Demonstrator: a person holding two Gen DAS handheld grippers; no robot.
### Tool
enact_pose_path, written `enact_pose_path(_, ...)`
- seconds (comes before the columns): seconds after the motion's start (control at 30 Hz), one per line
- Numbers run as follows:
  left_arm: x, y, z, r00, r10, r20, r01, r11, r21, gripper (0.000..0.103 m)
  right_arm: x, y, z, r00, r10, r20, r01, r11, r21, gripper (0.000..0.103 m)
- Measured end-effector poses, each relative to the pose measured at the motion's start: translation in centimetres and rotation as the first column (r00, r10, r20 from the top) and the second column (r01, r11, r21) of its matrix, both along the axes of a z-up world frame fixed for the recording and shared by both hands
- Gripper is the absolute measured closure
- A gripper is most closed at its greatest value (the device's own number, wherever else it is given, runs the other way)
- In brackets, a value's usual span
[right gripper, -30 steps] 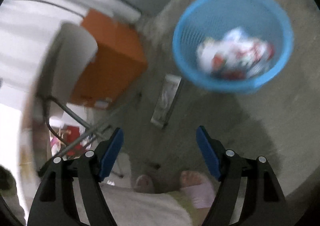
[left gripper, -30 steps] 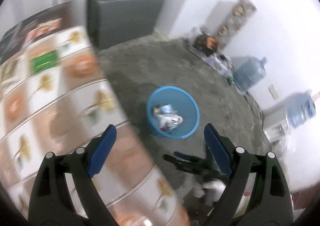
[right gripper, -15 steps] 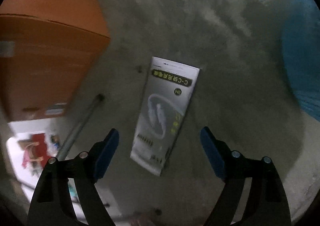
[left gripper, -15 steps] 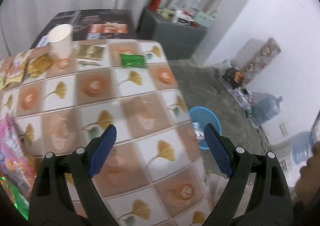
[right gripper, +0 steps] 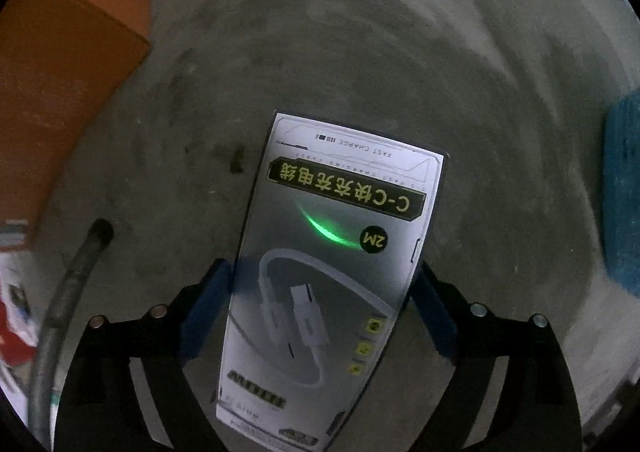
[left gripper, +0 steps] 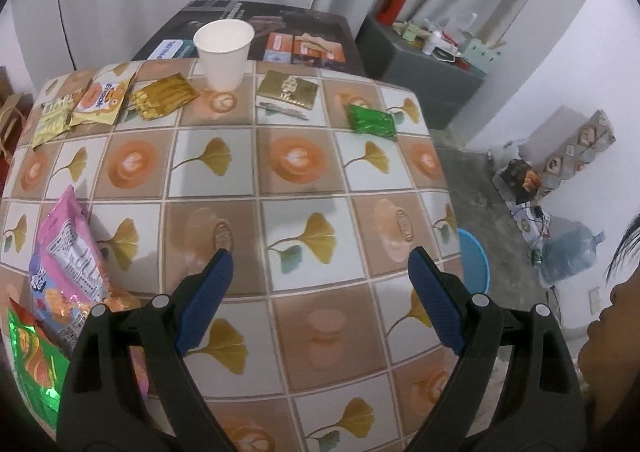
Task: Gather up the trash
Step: 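Carry the charger box over the wastebasket and open the right tool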
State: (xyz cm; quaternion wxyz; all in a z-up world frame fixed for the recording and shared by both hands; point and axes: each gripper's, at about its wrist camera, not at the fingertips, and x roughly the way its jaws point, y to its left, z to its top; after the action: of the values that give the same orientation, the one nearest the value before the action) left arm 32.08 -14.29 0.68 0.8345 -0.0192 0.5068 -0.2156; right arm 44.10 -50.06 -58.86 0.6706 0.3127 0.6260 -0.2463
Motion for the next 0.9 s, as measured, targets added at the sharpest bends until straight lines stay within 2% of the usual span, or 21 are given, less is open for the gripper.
enact_pose_path(0.2, -0.3, 0.9, -0.2, 1.0, 0.018, -0.001, -0.018, 1.0, -0.01, 0.018, -0.3, 0.2, 0.5, 0.998, 0.06, 0.022, -0.06, 0.998, 0.035, 0.018)
enact_pose_path(0.33, -0.7, 1.2, 0.0, 1.0, 0.017, 0.006, -0.017, 0.999, -0.031, 0.018, -2.3, -0.2, 3.2, 0.992, 0.051, 0.111, -0.058, 0.996, 0.063, 0.019)
enact_pose_path(0.4, -1.0, 1.5, 0.1, 1.0, 0.011, 0.005, -0.011, 0.999, -0.05, 0.018, -4.0, -0.6, 5.9, 0.982, 0.025, 0.19, -0.041, 0.996, 0.082, 0.02)
enact_pose_path(0.43, -1.1, 1.6, 0.2, 1.0, 0.008, 0.007, -0.008, 0.998, -0.056, 0.018, -5.3, -1.0, 8.0, 0.968, 0.007, 0.249, -0.031, 0.995, 0.093, 0.02)
enact_pose_path(0.6, -2.0, 2.0, 0.9, 1.0, -0.004, 0.018, 0.006, 0.994, -0.113, 0.018, -12.5, -2.5, 15.7, 0.902, -0.043, 0.43, 0.018, 0.998, 0.061, 0.02)
enact_pose_path(0.77, -2.9, 2.2, 1.5, 0.999, -0.025, 0.035, 0.031, 0.986, -0.166, 0.018, -21.3, -3.9, 21.1, 0.849, -0.121, 0.514, 0.12, 0.992, 0.036, 0.02)
enact_pose_path(0.9, -3.4, 2.3, 1.5, 0.999, -0.038, 0.038, 0.045, 0.978, -0.203, 0.018, -28.6, -6.2, 26.2, 0.799, -0.19, 0.57, 0.184, 0.981, 0.069, 0.02)
